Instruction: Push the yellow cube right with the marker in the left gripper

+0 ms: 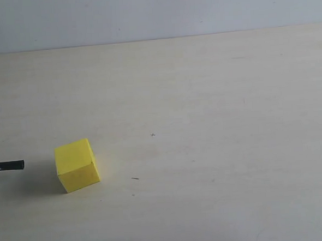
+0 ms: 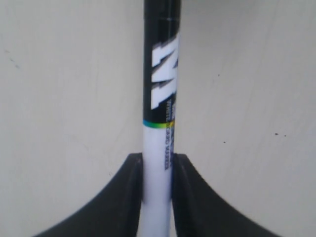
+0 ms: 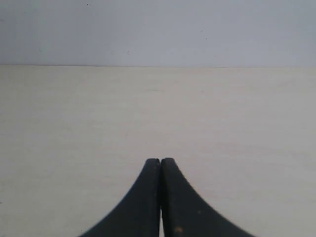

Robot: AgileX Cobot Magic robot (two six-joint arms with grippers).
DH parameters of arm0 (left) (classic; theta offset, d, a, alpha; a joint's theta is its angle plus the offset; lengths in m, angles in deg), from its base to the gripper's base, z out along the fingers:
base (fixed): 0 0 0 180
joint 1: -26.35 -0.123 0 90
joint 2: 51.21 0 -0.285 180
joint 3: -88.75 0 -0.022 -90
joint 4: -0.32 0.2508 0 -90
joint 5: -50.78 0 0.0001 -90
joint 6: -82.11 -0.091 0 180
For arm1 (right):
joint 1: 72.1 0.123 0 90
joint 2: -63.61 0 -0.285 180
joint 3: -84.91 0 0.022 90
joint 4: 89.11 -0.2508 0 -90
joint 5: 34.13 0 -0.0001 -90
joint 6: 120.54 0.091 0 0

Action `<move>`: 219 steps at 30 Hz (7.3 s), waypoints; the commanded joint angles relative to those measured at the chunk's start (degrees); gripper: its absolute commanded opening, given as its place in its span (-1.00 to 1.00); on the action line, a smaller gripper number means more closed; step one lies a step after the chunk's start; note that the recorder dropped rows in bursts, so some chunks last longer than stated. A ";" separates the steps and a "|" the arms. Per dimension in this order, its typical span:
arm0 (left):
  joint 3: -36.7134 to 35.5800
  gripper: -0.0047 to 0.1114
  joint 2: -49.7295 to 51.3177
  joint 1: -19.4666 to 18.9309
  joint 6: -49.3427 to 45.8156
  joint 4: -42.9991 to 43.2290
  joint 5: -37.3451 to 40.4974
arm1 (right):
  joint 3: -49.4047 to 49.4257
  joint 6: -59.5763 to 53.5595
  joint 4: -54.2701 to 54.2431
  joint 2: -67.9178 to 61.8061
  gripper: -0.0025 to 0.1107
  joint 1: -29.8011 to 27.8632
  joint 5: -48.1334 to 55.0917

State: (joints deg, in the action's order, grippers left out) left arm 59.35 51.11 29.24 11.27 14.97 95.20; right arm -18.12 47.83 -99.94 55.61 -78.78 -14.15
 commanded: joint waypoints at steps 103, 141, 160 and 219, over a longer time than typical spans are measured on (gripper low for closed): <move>4.67 -0.92 11.40 34.35 28.27 -4.94 -8.99 | 0.24 -0.06 -0.41 0.21 -0.96 -0.34 -0.17; 4.67 -0.92 10.32 40.47 29.34 -5.62 -4.65 | 0.24 -0.06 -0.40 0.21 -0.96 -0.34 -0.71; 4.25 -0.92 -3.13 26.16 22.83 -3.47 3.73 | 0.24 -0.06 -0.40 0.21 -0.96 -0.34 -0.60; 18.83 -0.92 16.41 45.34 43.50 -2.18 6.46 | 0.24 -0.06 -0.40 0.21 -0.96 -0.34 -0.37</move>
State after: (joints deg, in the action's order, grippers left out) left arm 77.93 67.48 74.93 52.25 11.02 101.07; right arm -18.12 47.83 -100.16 55.61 -78.78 -14.05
